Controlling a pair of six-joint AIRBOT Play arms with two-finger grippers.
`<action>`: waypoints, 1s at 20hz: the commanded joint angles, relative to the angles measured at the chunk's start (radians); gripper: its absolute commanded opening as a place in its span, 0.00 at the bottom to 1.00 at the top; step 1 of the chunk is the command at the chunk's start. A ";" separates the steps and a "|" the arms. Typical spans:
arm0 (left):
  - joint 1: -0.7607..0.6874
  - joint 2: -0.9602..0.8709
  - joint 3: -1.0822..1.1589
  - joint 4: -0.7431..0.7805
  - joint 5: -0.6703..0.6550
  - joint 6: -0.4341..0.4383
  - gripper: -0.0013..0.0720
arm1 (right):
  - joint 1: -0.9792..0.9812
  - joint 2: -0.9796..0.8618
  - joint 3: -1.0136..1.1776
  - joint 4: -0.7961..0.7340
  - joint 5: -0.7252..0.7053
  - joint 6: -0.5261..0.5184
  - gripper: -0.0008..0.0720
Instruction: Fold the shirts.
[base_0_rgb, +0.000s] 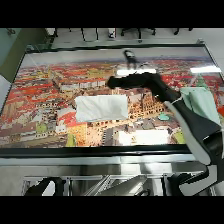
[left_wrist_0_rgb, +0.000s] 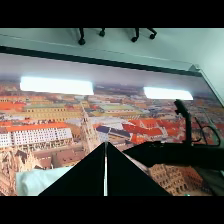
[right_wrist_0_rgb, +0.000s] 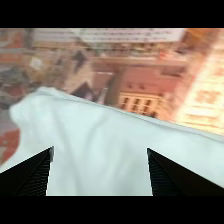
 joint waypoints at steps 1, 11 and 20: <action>0.002 0.016 -0.032 -0.001 -0.024 0.002 0.03 | -0.225 -0.024 -0.002 0.069 -0.345 0.032 0.90; 0.002 0.013 -0.032 0.000 0.003 0.002 0.03 | -0.158 -0.310 -0.001 0.232 -0.361 -0.069 0.90; 0.002 0.013 -0.032 0.000 0.005 0.002 0.03 | -0.119 -0.276 0.055 0.291 -0.315 -0.092 0.03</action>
